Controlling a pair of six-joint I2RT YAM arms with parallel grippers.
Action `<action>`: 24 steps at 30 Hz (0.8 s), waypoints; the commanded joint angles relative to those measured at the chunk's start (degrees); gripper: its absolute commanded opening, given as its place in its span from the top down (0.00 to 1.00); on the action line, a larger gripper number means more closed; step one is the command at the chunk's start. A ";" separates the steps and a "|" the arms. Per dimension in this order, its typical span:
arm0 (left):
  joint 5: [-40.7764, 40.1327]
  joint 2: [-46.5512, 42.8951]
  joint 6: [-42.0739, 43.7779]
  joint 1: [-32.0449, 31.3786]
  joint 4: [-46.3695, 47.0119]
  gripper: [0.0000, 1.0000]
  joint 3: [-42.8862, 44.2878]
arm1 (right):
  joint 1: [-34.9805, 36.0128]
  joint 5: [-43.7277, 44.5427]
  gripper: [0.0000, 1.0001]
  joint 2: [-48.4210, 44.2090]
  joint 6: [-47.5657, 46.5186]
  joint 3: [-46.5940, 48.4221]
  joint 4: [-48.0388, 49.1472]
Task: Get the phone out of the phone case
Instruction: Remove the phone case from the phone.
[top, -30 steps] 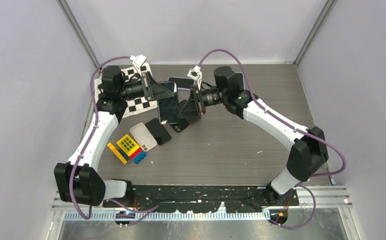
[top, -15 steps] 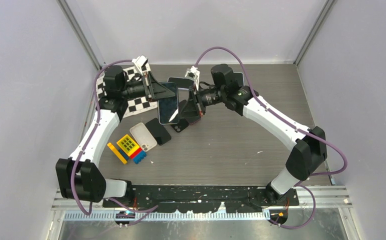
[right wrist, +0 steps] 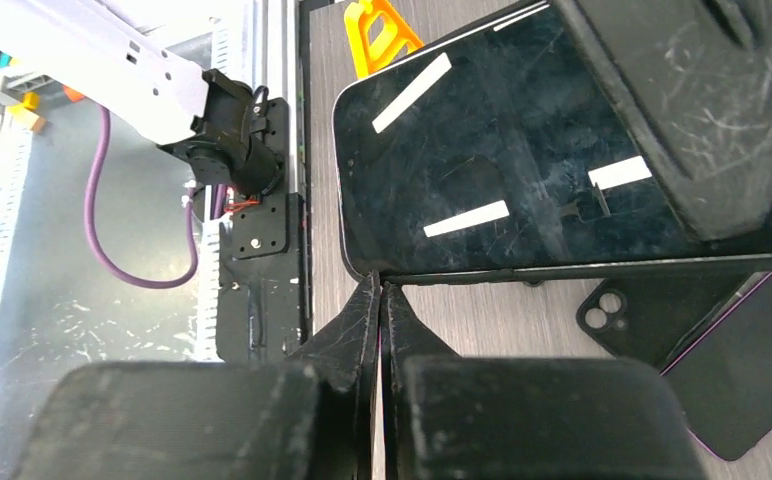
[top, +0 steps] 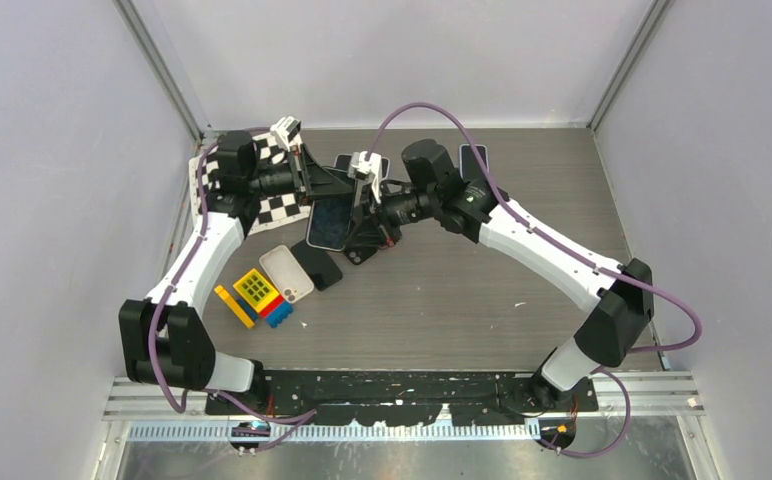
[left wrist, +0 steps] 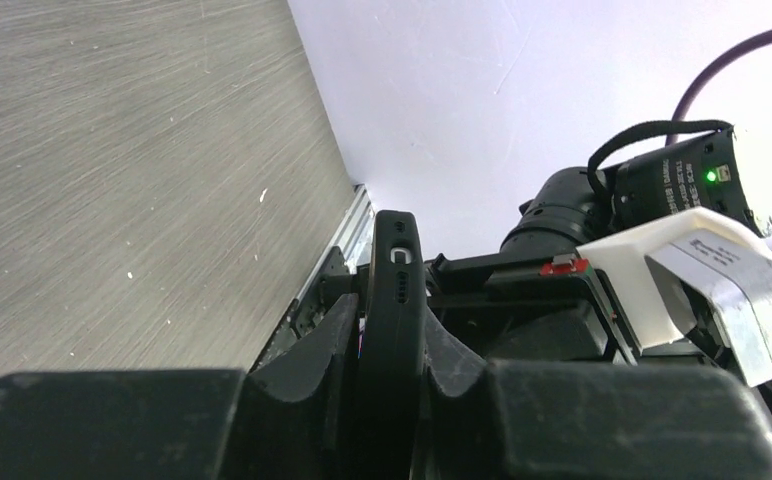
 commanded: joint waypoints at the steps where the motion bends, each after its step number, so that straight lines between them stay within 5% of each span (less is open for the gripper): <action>1: 0.54 -2.08 -14.78 -2.75 3.53 1.00 4.31 | 4.05 6.84 0.99 3.57 -5.12 -0.82 0.03; 13: -1.53 -3.95 -18.30 -1.84 4.58 1.00 5.42 | 4.12 20.68 0.99 1.98 1.86 -11.47 13.67; 24: -3.53 -6.57 -17.18 6.14 7.03 1.00 3.10 | 0.38 21.40 0.99 -2.18 10.47 -20.78 24.45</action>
